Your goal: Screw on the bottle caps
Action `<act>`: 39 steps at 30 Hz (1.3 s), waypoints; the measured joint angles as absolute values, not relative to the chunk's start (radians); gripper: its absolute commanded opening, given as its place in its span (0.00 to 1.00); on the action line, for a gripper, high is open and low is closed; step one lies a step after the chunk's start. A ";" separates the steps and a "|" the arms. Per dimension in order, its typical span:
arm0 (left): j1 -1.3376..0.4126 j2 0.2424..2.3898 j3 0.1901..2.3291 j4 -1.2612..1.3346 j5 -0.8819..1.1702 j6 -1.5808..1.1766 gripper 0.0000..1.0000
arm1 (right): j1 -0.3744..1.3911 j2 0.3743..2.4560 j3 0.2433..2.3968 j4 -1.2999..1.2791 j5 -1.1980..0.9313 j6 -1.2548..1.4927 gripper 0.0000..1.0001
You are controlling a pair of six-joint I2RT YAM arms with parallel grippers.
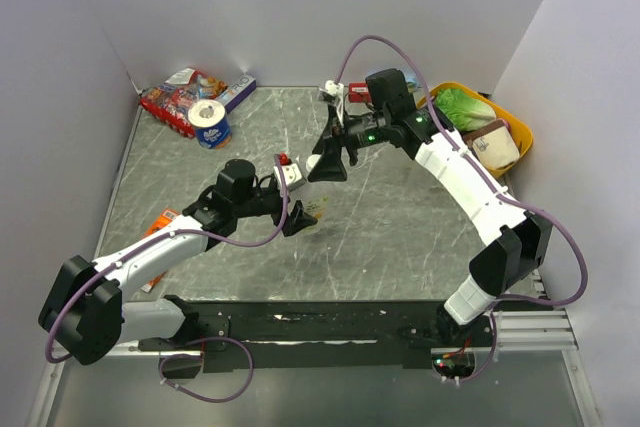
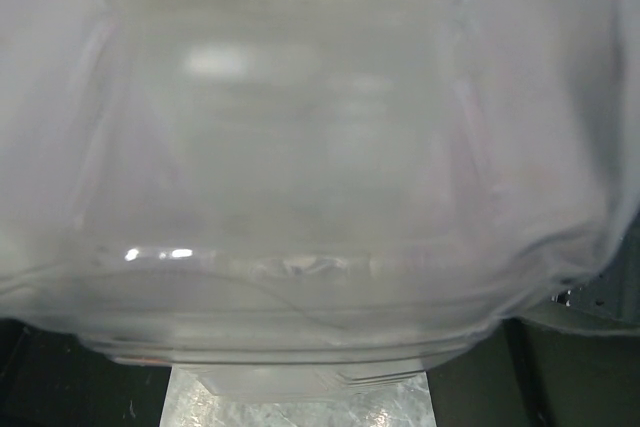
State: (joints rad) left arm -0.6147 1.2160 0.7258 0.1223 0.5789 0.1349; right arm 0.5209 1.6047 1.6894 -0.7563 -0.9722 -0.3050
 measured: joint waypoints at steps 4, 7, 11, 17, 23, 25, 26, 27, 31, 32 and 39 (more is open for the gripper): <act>-0.615 1.216 0.726 0.122 0.579 0.133 0.01 | 0.519 1.602 1.665 -0.667 -0.988 -0.236 0.73; -0.613 1.216 0.726 0.121 0.577 0.123 0.01 | 0.519 1.602 1.651 -0.633 -1.010 -0.203 0.51; -0.610 1.216 0.723 0.096 0.566 0.080 0.39 | 0.521 1.601 1.621 -0.590 -1.029 -0.188 0.22; -0.610 1.224 0.723 0.119 0.512 0.010 0.96 | 0.521 1.600 1.611 -0.594 -0.981 -0.226 0.13; -0.582 1.216 0.723 0.111 0.404 -0.035 0.96 | 0.502 1.602 1.618 -0.631 -0.831 -0.346 0.12; -0.562 1.202 0.723 0.082 0.373 -0.034 0.96 | 0.489 1.603 1.617 -0.621 -0.787 -0.370 0.13; -0.550 1.192 0.723 0.064 0.358 -0.032 0.96 | 0.482 1.604 1.613 -0.606 -0.766 -0.379 0.13; -0.536 1.180 0.723 0.047 0.341 -0.029 0.96 | 0.474 1.604 1.604 -0.583 -0.748 -0.389 0.13; -0.491 1.131 0.723 -0.010 0.289 -0.019 0.96 | 0.459 1.611 1.563 -0.509 -0.696 -0.410 0.16; -0.484 1.122 0.723 -0.021 0.282 -0.019 0.96 | 0.458 1.622 1.562 -0.501 -0.689 -0.413 0.16; -0.453 1.114 0.723 -0.054 0.266 0.006 0.96 | 0.458 1.696 1.562 -0.471 -0.654 -0.416 0.24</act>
